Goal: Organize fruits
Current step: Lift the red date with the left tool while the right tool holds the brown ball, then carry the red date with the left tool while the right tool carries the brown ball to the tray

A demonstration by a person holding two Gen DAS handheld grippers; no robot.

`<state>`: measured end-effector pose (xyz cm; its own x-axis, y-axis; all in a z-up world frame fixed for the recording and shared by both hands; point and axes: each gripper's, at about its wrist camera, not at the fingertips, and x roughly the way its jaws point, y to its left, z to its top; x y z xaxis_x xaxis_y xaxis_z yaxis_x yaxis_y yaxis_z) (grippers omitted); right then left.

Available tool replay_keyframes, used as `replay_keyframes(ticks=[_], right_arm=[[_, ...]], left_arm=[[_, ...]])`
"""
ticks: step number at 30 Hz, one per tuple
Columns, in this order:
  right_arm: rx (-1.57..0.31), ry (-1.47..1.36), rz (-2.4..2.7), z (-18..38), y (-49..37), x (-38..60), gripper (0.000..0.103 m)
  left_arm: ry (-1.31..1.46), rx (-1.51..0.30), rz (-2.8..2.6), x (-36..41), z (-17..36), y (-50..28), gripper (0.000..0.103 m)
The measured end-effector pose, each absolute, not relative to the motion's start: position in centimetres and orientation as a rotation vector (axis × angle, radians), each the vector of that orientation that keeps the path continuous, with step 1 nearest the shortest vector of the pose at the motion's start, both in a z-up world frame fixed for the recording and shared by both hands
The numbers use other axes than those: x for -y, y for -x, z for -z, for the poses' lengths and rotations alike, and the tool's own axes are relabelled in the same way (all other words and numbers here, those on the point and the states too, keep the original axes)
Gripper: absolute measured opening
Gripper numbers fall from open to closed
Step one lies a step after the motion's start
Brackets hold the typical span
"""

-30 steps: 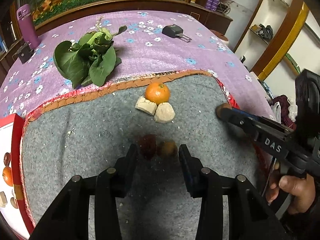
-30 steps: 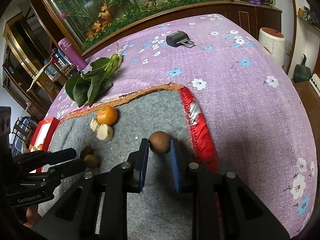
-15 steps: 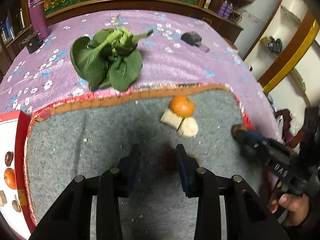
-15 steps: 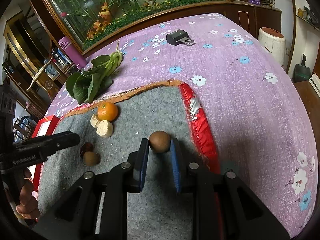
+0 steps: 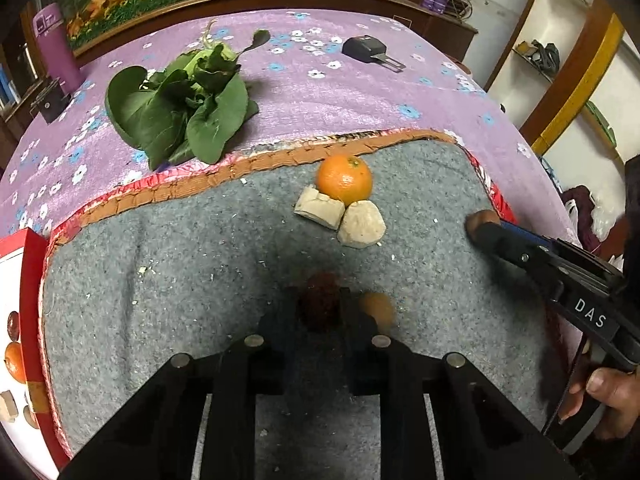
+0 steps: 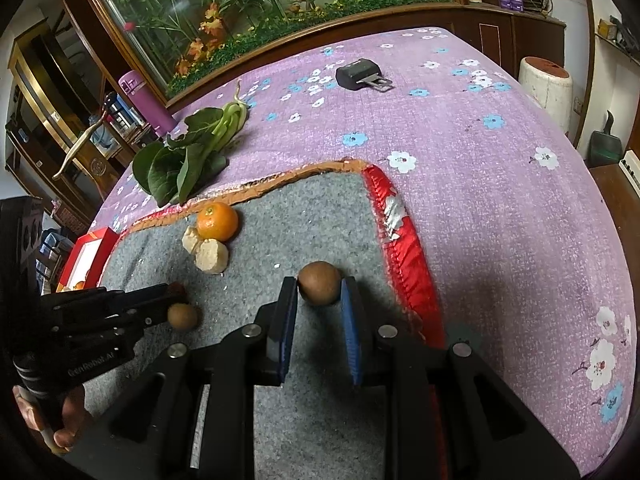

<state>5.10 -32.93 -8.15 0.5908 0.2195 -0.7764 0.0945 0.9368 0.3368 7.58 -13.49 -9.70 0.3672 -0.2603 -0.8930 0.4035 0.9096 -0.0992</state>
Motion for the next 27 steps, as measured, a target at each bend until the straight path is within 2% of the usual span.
replay_keyframes(ticks=[14,27], right_arm=[[-0.97,-0.29,-0.18,7.4,-6.0,27.8,0.023],[-0.943,-0.149,-0.41,4.3,-8.3,15.1,0.024]], left_arm=[[-0.062,-1.066,0.357,9.9,7.4,-6.2,0.018],[0.03,-1.01,0.104,-2.4,3.8,-5.2,0.018]])
